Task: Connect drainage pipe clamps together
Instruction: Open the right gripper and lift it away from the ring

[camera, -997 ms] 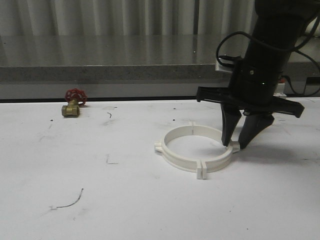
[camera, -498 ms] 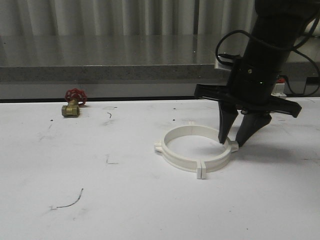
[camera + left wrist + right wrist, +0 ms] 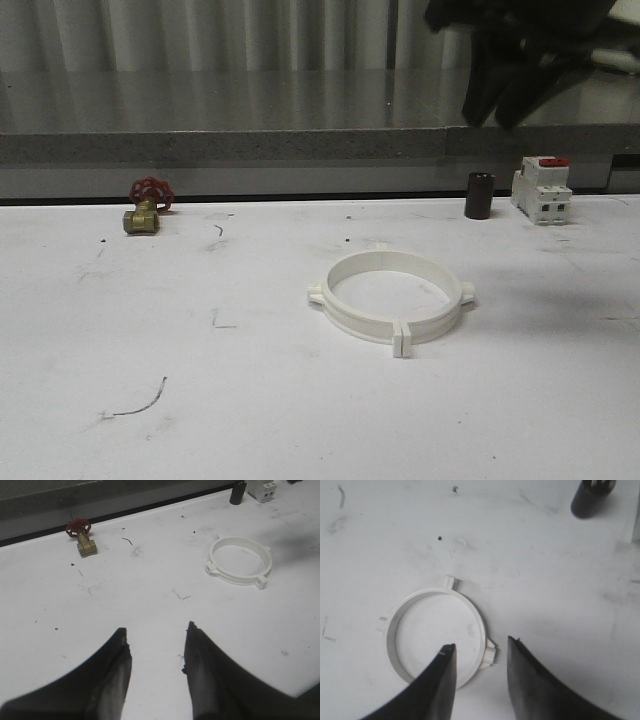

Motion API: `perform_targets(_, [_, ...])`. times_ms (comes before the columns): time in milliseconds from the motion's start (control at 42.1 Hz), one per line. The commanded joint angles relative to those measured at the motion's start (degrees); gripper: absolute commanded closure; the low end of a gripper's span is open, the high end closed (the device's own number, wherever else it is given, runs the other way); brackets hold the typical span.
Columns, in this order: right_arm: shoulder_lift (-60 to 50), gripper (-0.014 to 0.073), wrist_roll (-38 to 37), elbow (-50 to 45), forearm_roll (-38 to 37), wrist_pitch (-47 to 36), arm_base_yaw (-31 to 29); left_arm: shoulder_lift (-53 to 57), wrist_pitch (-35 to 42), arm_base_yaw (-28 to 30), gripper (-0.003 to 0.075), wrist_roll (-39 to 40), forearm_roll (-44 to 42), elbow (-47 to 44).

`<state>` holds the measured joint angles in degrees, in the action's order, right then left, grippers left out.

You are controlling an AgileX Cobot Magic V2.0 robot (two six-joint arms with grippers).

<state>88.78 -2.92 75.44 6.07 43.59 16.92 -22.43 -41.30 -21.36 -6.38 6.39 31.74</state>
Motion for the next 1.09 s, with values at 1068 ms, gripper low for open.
perform_targets(1068, [-58.4,0.0313,7.3,-43.1,-1.6,-14.7,-9.9,-0.8,4.2,0.1,0.0458,0.1,0.8,1.6])
